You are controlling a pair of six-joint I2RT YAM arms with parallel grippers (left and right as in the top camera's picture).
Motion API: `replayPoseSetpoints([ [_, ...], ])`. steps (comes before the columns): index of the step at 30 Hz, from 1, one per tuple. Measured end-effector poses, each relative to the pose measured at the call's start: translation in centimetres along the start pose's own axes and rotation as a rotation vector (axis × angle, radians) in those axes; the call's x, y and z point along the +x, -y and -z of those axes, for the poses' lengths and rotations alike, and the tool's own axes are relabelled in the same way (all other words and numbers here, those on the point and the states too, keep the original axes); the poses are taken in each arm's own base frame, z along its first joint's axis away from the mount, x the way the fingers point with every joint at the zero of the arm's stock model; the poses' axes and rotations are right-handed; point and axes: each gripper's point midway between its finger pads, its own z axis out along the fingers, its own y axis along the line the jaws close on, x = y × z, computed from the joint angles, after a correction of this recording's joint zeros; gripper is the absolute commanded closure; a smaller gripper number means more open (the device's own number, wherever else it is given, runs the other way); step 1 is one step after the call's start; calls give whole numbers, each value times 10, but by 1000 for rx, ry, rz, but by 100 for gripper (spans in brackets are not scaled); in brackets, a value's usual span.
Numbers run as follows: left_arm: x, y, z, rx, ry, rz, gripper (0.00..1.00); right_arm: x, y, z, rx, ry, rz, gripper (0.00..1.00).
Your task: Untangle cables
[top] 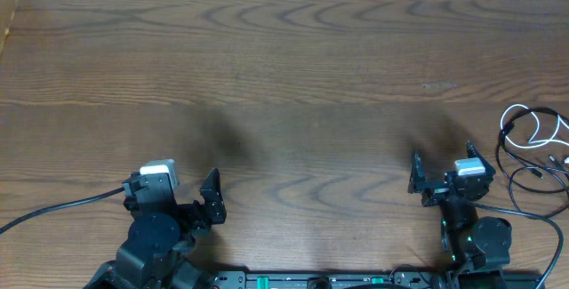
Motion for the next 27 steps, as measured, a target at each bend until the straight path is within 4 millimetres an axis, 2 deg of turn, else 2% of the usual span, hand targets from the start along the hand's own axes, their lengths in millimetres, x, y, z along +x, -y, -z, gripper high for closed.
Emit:
replayPoseSetpoints([
  [14, 0, 0, 0, 0, -1, 0, 2, 0, 0, 0, 0, 0, 0, 1],
  [19, 6, -4, 0, -17, -24, -9, 2, 0, 0, 0, 0, 0, 0, 1],
  [22, 4, -12, 0, -56, -15, 15, 2, 0, 0, 0, 0, 0, 0, 1],
  [27, 7, -41, -5, -193, -11, 103, 2, 0, 0, 0, 0, 0, 0, 1],
])
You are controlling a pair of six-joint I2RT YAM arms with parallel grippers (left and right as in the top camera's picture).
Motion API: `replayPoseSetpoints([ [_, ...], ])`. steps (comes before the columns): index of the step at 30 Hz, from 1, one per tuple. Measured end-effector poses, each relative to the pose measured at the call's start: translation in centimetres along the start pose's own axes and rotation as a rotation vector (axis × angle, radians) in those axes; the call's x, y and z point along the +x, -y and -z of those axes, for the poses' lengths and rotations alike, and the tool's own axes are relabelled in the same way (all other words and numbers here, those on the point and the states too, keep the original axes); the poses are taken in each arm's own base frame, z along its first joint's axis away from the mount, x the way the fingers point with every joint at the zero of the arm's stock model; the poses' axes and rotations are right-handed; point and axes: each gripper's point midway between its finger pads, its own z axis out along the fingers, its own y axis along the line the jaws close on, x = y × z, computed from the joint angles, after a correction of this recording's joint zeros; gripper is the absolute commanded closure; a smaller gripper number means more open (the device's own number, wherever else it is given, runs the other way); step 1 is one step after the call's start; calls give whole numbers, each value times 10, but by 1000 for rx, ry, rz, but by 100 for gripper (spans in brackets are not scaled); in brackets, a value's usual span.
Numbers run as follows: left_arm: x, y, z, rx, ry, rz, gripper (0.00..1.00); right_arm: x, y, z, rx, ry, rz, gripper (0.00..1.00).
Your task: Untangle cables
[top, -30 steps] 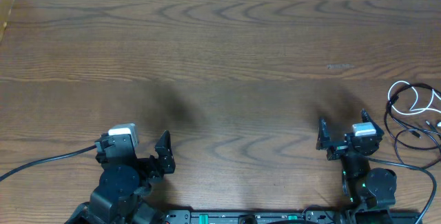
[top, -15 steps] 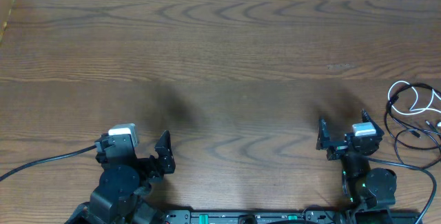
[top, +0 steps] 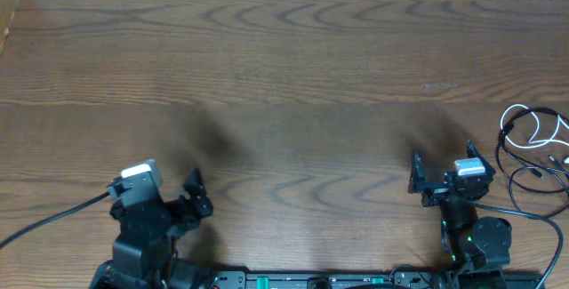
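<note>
The tangle of cables (top: 533,151) lies at the table's right edge: a white cable loops around (top: 532,127), and thin black cables (top: 524,178) with small plugs run below it and off the frame. My right gripper (top: 442,180) sits low near the front edge, just left of the tangle and apart from it. Its fingers are spread, with nothing between them. Far from the cables, my left gripper (top: 164,202) rests at the front left, open and empty too.
The wooden table (top: 284,76) stretches out behind both arms. A thick black lead (top: 53,215) trails from the left arm toward the left edge. A wooden rim (top: 9,13) borders the far left corner.
My left gripper has shifted a little to the left and turned slightly. The right gripper and the cables have stayed where they were.
</note>
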Motion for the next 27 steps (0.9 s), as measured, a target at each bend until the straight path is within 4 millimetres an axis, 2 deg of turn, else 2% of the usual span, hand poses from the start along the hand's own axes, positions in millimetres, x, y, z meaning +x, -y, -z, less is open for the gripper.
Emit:
replayPoseSetpoints([
  [5, -2, -20, -11, -80, 51, 94, 2, 0, 0, 0, 0, 0, 0, 1],
  [10, -28, -24, -16, -49, 269, 193, 2, 0, 0, 0, 0, 0, 0, 1],
  [16, -45, -22, -26, 33, 506, 260, 2, 0, 0, 0, 0, 0, 0, 1],
  [21, -46, -17, -38, 111, 637, 281, 2, 0, 0, 0, 0, 0, 0, 1],
  [27, -35, -8, -54, 176, 690, 228, 2, 0, 0, 0, 0, 0, 0, 1],
])
